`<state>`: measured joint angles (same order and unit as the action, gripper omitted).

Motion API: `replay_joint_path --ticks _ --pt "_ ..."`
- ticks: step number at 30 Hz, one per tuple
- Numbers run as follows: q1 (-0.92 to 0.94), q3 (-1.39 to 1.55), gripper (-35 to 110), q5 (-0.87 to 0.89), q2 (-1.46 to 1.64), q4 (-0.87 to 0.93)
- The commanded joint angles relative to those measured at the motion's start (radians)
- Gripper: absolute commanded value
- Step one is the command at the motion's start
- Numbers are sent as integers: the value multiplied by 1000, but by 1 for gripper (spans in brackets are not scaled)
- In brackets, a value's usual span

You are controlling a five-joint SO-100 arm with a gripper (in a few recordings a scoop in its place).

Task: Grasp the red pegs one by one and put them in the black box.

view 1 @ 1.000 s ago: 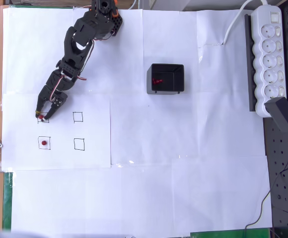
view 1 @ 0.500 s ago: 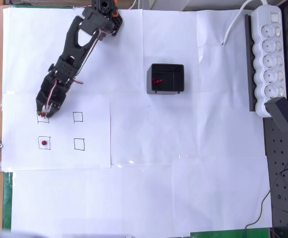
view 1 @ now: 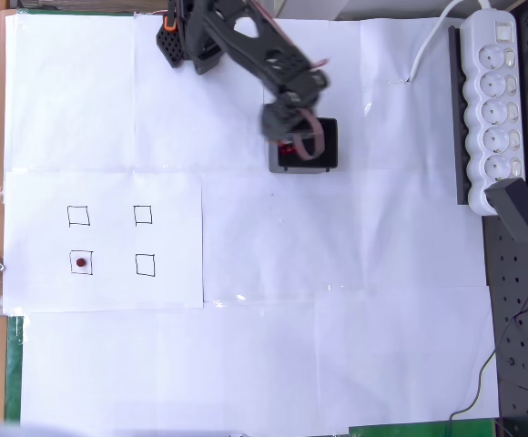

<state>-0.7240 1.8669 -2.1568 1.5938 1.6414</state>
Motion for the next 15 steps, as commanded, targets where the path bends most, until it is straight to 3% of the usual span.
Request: replay_joint_path --ticks 1,7,11,15 --pt "-55 117 0 -5 123 -75" --pt "-63 133 12 17 249 -176" --pt "-63 291 20 -6 244 -64" --pt "-64 695 23 -55 129 137"
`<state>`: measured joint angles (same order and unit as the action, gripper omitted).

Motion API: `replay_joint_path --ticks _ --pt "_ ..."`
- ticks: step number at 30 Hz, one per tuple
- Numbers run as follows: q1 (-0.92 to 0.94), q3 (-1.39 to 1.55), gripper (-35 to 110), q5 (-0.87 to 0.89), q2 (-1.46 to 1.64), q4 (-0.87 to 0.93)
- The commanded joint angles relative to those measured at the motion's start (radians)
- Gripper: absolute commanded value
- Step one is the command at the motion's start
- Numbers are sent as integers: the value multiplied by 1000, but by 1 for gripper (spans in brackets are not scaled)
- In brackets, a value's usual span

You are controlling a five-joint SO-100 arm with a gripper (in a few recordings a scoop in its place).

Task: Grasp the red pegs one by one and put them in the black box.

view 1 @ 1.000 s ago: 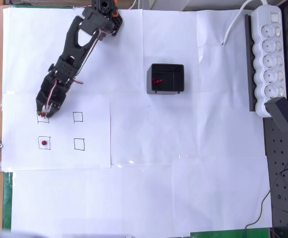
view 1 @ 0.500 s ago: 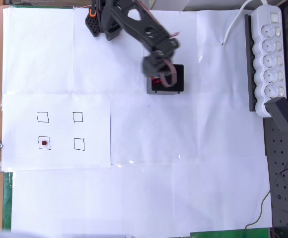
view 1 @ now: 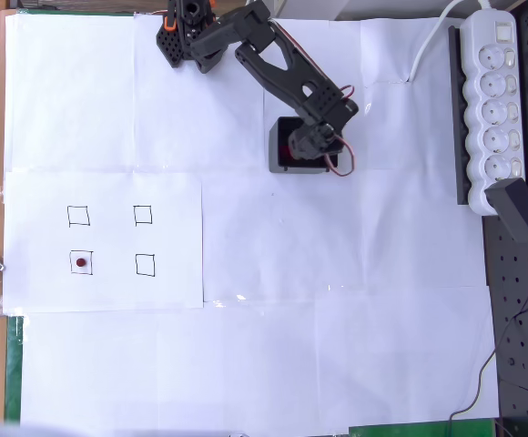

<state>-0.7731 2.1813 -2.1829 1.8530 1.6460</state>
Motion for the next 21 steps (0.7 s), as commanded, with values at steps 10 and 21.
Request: replay_joint_path --ticks 10,21 --pt "848 -790 22 497 -762 -426" --pt "1312 -1296 17 683 -299 -1680"
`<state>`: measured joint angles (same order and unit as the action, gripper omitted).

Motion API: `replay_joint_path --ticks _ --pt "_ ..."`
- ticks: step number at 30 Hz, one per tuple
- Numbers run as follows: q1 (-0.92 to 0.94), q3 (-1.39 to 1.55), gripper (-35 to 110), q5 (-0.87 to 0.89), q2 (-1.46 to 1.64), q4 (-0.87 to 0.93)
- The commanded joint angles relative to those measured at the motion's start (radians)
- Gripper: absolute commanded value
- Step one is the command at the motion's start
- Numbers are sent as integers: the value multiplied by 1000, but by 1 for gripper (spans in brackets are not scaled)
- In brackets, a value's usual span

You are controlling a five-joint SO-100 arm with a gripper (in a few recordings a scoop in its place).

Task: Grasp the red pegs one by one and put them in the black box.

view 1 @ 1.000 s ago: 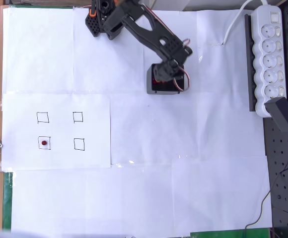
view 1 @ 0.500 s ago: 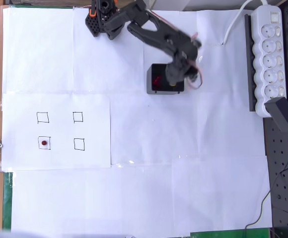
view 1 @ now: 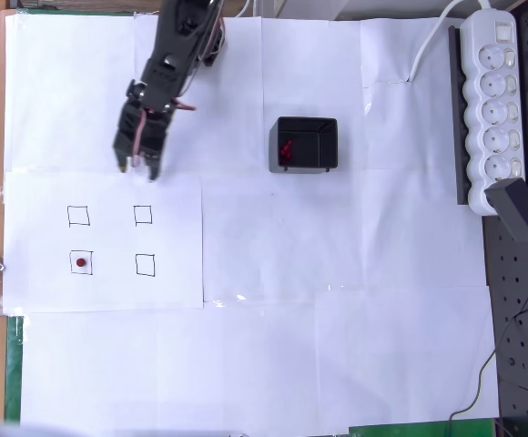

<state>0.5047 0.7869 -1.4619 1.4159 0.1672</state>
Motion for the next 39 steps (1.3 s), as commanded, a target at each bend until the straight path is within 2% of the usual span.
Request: replay_joint_path --ticks 1,3,10,22,39 --pt "40 118 17 -46 202 -268" --pt "49 175 17 -60 331 -385" --pt "25 413 17 -101 617 -480" --pt "-8 698 15 -106 854 -500" --pt "-58 851 15 -120 974 -543"
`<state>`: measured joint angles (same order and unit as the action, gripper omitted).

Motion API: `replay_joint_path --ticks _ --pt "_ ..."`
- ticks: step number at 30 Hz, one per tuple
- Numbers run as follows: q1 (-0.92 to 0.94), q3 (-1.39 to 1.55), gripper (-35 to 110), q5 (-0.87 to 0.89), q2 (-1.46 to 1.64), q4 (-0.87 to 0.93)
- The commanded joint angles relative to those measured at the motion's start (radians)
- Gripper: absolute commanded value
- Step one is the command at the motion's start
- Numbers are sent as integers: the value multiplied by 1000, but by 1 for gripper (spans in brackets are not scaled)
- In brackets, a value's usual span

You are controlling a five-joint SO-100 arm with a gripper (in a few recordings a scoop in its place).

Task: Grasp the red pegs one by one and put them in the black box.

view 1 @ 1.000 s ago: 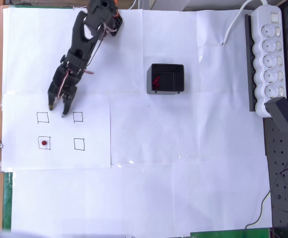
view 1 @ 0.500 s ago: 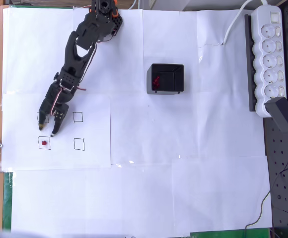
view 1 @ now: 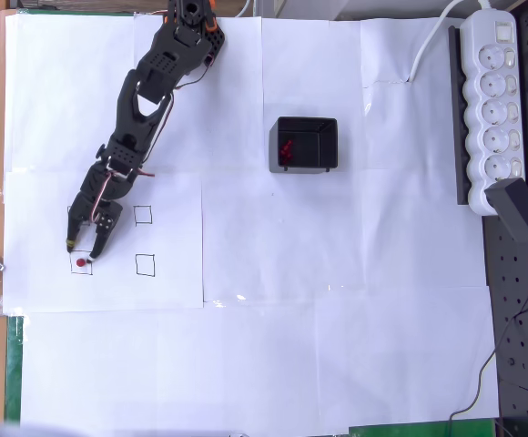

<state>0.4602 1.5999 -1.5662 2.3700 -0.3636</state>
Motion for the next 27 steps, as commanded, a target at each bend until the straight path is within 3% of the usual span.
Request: replay_joint_path --ticks 1,27 --pt "-15 58 15 -18 32 -12" --pt "-54 104 11 -3 81 -23"
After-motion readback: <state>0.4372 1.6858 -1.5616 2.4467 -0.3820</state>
